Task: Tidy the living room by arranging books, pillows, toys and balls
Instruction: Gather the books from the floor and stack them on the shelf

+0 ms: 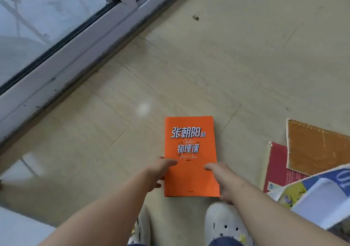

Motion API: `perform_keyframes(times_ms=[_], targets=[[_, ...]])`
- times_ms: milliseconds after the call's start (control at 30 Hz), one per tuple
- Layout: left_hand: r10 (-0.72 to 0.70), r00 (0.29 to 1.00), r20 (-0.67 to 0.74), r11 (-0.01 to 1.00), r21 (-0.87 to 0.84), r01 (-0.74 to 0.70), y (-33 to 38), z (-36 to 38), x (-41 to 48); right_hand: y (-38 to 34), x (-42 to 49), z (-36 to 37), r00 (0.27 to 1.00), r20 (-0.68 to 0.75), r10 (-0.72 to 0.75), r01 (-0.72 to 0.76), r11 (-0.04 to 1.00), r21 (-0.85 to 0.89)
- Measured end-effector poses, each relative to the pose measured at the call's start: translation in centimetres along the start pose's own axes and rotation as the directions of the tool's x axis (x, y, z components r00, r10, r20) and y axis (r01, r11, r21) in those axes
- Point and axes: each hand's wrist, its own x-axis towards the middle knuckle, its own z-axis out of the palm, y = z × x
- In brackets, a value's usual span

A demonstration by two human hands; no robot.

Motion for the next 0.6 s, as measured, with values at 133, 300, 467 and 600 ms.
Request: perform_keyframes(times_ms=[133, 300, 467, 600], targets=[[0.075, 0.994, 0.077, 0.981, 0.171, -0.088, 1.2, 2.7, -0.7, 0.1, -1.1, -4.4, 0.969, -0.167, -0.182, 0.158, 0.976, -0.15], [0.298, 0.941, 0.162, 0.638, 0.699, -0.322, 5.4, 6.8, -4.3, 1.9, -3.7, -11.2, 0.914, -0.336, -0.228, 0.196, 0.972, -0.128], [0.389, 0.887, 0.25, 0.507, 0.745, -0.433, 8.6, 14.1, -8.4, 5.8, -5.9, -15.8, 0.879, -0.423, -0.218, 0.187, 0.976, -0.114], [0.39, 0.866, 0.312, 0.425, 0.774, -0.47, 8.1, 20.3, -10.2, 9.8, -7.3, -20.3, 0.788, -0.586, -0.19, 0.177, 0.981, -0.08]])
